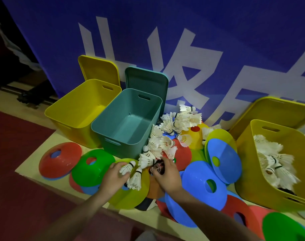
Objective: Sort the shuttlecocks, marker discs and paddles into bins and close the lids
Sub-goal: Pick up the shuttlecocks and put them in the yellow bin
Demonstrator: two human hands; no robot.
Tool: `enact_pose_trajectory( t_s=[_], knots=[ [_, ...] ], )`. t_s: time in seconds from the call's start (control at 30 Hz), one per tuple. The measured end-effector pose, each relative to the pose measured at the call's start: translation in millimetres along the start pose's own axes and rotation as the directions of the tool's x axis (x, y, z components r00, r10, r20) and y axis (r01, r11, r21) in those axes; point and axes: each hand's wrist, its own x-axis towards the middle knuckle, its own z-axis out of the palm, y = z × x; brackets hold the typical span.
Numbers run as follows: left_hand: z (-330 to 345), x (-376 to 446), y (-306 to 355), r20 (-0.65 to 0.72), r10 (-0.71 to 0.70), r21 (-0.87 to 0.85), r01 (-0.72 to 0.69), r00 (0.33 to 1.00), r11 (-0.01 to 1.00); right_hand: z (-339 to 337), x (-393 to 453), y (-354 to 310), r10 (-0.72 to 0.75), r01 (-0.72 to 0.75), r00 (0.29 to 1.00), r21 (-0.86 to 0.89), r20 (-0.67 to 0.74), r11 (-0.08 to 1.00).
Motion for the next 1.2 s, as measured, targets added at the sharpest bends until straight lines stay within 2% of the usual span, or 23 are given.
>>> enact_pose_trajectory(
  t_s=[0.23,0.4,0.63,1.0,1.2],
  knots=[
    [7,-22,13,-0.063,0.053,-0.105,-0.060,0.997,0.993,-14,-8,11,0.032,-0.018,0.996,0.167,-0.078,0.986],
    [7,-22,31,-0.087,0.160,-0.137,-0.171,0.983,0.976,-30,-14,15,0.068,-0.026,0.992,0.340,-0.111,0.940],
    [29,-14,89,-0.041,0.299,-0.218,-0.301,0.953,0.928,-72,-12,32,0.147,-0.045,0.976,0.513,-0.159,0.857],
    [112,10,245,0.040,0.444,-0.397,-0.394,0.895,0.829,-208,-21,99,0.244,0.000,0.890,0.535,-0.386,0.845],
    [171,9,310,0.176,0.499,-0.443,-0.384,0.849,0.810,-281,-50,156,0.299,-0.046,0.829,0.475,-0.473,0.879]
  ],
)
